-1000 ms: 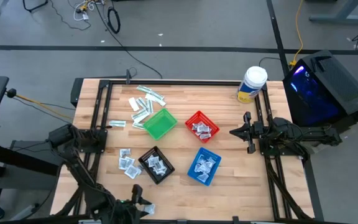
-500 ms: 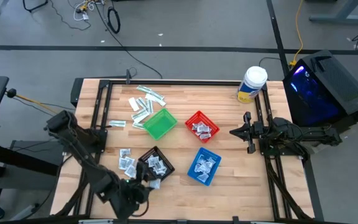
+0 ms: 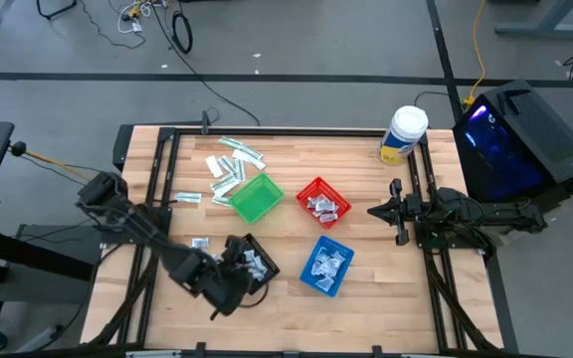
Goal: Pick & Place First Aid Supplies
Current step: Put the black towelette pack into the black bin
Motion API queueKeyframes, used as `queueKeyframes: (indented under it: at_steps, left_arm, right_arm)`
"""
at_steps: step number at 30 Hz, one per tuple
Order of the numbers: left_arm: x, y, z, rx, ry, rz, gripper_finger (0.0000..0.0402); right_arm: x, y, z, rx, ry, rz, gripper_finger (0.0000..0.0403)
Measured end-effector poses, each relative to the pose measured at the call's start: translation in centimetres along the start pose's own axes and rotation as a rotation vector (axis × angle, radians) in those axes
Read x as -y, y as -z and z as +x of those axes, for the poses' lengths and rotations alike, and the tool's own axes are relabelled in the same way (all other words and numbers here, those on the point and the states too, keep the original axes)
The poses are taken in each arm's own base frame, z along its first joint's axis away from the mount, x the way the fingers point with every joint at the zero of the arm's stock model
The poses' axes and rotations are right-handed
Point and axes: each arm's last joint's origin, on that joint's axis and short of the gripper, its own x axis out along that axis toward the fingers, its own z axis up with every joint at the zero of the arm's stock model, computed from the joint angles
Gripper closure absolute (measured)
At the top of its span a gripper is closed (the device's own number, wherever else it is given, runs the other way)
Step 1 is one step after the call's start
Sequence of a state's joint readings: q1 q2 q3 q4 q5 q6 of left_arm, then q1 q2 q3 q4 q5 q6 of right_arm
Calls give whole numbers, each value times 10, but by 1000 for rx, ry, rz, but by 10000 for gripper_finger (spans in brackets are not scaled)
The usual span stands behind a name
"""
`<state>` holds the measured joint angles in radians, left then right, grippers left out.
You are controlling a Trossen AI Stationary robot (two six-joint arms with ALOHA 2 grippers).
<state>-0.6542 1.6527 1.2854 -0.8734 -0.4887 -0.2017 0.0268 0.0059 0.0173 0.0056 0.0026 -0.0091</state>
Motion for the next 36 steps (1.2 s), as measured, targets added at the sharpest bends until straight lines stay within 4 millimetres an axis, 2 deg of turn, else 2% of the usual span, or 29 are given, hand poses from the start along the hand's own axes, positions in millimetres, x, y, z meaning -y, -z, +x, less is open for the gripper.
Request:
queueKeyframes:
  at_steps: [7,15,20,26,36]
  left_arm:
    - [-17,-2,11,-43,128,76,204]
    - [-39,-4,20,-56,34,247,204]
    - [-50,-4,25,-72,-12,228,204]
    - [-51,-4,25,-74,-9,210,204]
    - [-44,-1,24,-98,199,22,204]
  right_arm:
    - [0,0,0,0,0,0,390]
    - [0,0,0,0,0,0,390]
    - [0,0,0,0,0,0,390]
    - [0,0,0,0,0,0,390]
    - [0,0,0,0,0,0,390]
